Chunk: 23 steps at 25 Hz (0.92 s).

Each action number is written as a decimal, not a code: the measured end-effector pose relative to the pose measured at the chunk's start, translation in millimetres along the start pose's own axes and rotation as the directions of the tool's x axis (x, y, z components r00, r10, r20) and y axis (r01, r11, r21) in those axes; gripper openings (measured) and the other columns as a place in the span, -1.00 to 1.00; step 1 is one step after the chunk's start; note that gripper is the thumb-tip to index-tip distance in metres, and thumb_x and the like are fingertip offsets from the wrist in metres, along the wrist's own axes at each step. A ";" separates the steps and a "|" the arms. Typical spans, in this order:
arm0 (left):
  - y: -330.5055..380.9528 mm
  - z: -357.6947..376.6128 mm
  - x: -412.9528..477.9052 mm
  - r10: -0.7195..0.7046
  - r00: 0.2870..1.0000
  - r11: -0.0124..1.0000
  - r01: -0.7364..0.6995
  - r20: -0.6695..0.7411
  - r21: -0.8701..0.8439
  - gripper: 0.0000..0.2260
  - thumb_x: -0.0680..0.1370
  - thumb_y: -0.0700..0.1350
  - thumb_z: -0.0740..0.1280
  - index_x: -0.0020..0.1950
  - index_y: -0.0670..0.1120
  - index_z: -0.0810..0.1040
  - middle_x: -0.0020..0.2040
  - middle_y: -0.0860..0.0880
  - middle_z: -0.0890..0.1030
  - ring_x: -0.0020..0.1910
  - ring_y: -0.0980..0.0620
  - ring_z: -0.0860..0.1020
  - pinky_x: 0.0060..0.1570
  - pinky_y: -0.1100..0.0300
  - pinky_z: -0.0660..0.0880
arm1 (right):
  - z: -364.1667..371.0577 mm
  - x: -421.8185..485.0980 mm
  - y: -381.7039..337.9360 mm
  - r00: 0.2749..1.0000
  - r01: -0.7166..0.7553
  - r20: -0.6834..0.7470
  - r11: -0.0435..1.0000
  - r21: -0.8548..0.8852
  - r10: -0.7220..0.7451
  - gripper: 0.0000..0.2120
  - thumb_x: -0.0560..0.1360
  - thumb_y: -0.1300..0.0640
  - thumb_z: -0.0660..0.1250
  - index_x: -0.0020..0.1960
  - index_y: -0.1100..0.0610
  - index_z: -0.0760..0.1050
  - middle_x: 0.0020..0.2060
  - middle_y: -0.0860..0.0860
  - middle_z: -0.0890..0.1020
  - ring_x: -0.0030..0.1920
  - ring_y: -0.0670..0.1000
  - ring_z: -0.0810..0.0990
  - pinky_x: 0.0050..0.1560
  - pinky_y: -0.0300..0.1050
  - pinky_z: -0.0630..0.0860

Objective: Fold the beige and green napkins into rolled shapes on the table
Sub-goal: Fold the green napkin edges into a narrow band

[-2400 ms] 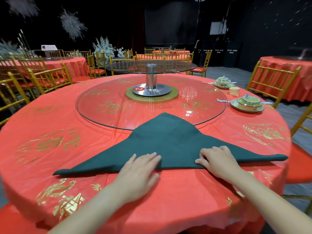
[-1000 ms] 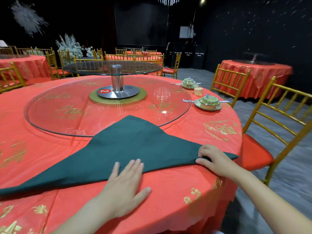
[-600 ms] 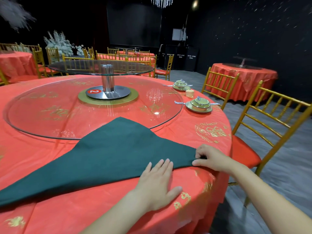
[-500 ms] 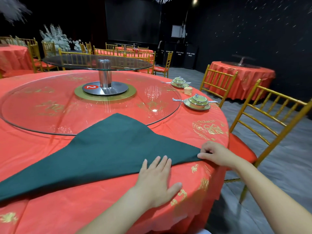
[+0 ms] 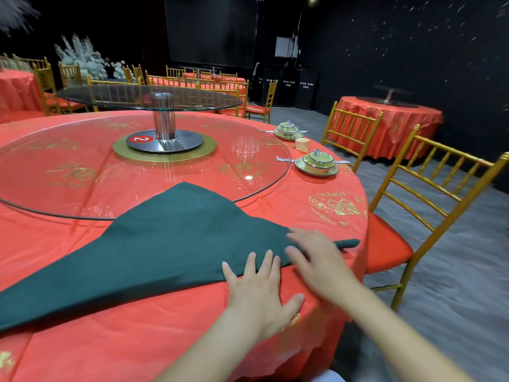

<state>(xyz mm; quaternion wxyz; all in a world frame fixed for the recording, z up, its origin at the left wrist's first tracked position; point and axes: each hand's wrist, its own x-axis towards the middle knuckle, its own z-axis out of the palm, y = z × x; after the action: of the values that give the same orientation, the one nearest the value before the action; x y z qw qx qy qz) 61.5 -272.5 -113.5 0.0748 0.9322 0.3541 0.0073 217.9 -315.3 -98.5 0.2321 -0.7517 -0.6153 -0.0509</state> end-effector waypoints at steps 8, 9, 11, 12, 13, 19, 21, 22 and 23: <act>0.5 1.3 -0.5 -0.016 1.000 1.000 0.016 0.002 -0.004 -0.28 0.50 0.33 -0.09 0.55 -0.02 -0.12 0.56 0.08 -0.16 0.53 -0.05 -0.17 0.31 -0.41 -0.20 | 6.6 -31.0 -2.1 0.936 -0.020 0.346 0.992 -0.128 0.063 0.08 0.18 -0.48 -0.62 0.54 0.04 -0.12 0.53 -0.11 -0.09 0.47 -0.23 -0.21 0.47 -0.09 -0.30; 0.5 0.6 -0.9 -0.013 1.000 1.000 0.013 0.005 -0.003 -0.28 0.50 0.34 -0.09 0.55 -0.02 -0.12 0.56 0.08 -0.16 0.53 -0.05 -0.17 0.32 -0.41 -0.20 | 6.2 -32.1 1.0 0.932 -0.011 0.356 0.989 -0.151 0.065 0.07 0.18 -0.47 -0.62 0.54 0.03 -0.14 0.53 -0.11 -0.10 0.48 -0.23 -0.21 0.48 -0.07 -0.30; -0.4 -0.4 -1.7 -0.005 1.000 1.000 0.005 0.014 0.010 -0.27 0.51 0.35 -0.09 0.54 -0.02 -0.13 0.56 0.07 -0.16 0.53 -0.06 -0.17 0.32 -0.40 -0.20 | 4.4 -32.7 5.4 0.926 -0.006 0.369 0.984 -0.180 0.073 0.03 0.21 -0.46 -0.59 0.54 0.01 -0.15 0.52 -0.12 -0.12 0.47 -0.23 -0.23 0.48 -0.05 -0.30; -0.9 -0.6 -1.9 -0.002 1.000 1.000 0.002 0.016 0.016 -0.27 0.51 0.35 -0.09 0.54 -0.02 -0.13 0.56 0.07 -0.16 0.53 -0.06 -0.17 0.32 -0.40 -0.20 | 2.5 -32.7 7.6 0.925 -0.010 0.372 0.983 -0.183 0.079 -0.02 0.25 -0.44 -0.56 0.54 0.01 -0.15 0.52 -0.13 -0.12 0.47 -0.24 -0.23 0.48 -0.04 -0.30; -1.3 -0.2 -2.2 -0.001 1.000 1.000 0.000 0.016 0.018 -0.27 0.51 0.36 -0.09 0.54 -0.02 -0.13 0.56 0.07 -0.16 0.53 -0.06 -0.17 0.33 -0.40 -0.20 | 1.4 -32.7 10.6 0.924 -0.018 0.373 0.983 -0.184 0.086 -0.07 0.29 -0.42 -0.51 0.54 0.01 -0.15 0.52 -0.13 -0.13 0.45 -0.25 -0.24 0.48 -0.04 -0.29; -1.1 0.7 -2.0 -0.007 1.000 1.000 0.007 0.008 0.026 -0.27 0.50 0.36 -0.09 0.54 -0.01 -0.14 0.56 0.08 -0.16 0.53 -0.06 -0.19 0.32 -0.41 -0.20 | -5.4 -36.8 35.8 0.924 -0.081 0.348 0.970 -0.230 0.160 -0.10 0.31 -0.41 -0.49 0.54 0.00 -0.16 0.52 -0.13 -0.13 0.45 -0.24 -0.24 0.48 -0.04 -0.26; -1.4 0.7 -2.1 -0.009 1.000 1.000 0.008 0.010 0.026 -0.27 0.50 0.36 -0.09 0.54 -0.01 -0.14 0.56 0.08 -0.16 0.52 -0.07 -0.20 0.31 -0.41 -0.20 | -9.2 -37.4 47.1 0.918 -0.127 0.340 0.964 -0.234 0.203 -0.08 0.30 -0.43 -0.49 0.54 0.00 -0.16 0.52 -0.13 -0.12 0.47 -0.21 -0.22 0.48 -0.04 -0.26; -1.8 0.6 -2.1 -0.008 1.000 1.000 0.008 0.009 0.025 -0.27 0.50 0.36 -0.09 0.54 -0.01 -0.13 0.56 0.08 -0.16 0.52 -0.08 -0.20 0.31 -0.41 -0.21 | -10.4 -37.7 52.9 0.916 -0.142 0.337 0.962 -0.235 0.218 -0.07 0.29 -0.44 -0.50 0.54 0.00 -0.16 0.52 -0.13 -0.11 0.48 -0.19 -0.21 0.47 -0.04 -0.26; -2.0 0.8 -1.8 -0.007 1.000 1.000 0.007 0.009 0.024 -0.28 0.50 0.36 -0.09 0.54 -0.01 -0.13 0.56 0.08 -0.16 0.52 -0.07 -0.20 0.31 -0.41 -0.21 | -11.2 -37.7 58.9 0.915 -0.153 0.334 0.960 -0.236 0.228 -0.04 0.27 -0.46 -0.53 0.54 0.00 -0.16 0.52 -0.12 -0.11 0.49 -0.18 -0.20 0.47 -0.04 -0.25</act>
<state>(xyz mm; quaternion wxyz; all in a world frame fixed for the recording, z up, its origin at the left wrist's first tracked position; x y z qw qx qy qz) 58.8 -272.4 -114.5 0.0652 0.9317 0.3572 -0.0014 267.2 -361.9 -119.1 0.0415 -0.8247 -0.5621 0.0467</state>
